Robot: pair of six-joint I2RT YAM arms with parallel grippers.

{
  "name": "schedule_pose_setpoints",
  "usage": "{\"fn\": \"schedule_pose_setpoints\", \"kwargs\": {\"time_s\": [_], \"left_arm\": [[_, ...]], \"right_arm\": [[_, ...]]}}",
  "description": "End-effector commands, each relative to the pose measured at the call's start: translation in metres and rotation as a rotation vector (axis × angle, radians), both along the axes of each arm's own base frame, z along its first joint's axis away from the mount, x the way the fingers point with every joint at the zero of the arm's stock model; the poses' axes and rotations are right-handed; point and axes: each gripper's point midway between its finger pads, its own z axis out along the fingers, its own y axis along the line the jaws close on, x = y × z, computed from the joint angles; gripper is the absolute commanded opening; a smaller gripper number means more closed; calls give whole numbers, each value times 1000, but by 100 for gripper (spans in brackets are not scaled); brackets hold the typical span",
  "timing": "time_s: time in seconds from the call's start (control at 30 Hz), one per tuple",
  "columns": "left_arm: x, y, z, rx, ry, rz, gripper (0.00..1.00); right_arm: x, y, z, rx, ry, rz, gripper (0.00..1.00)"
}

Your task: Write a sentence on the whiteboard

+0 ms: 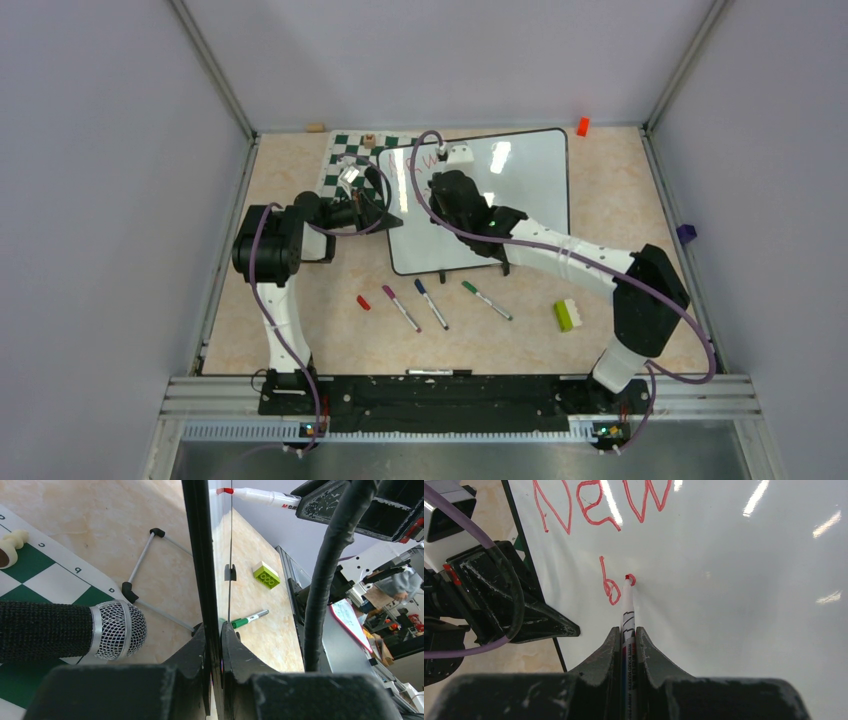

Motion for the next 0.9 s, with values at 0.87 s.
{"fn": "schedule_pose_setpoints", "kwargs": {"time_s": [0.87], "left_arm": [[5, -1, 5, 21, -262, -2, 0]], "right_arm": [[-9, -27, -18, -6, 53, -68, 0]]}}
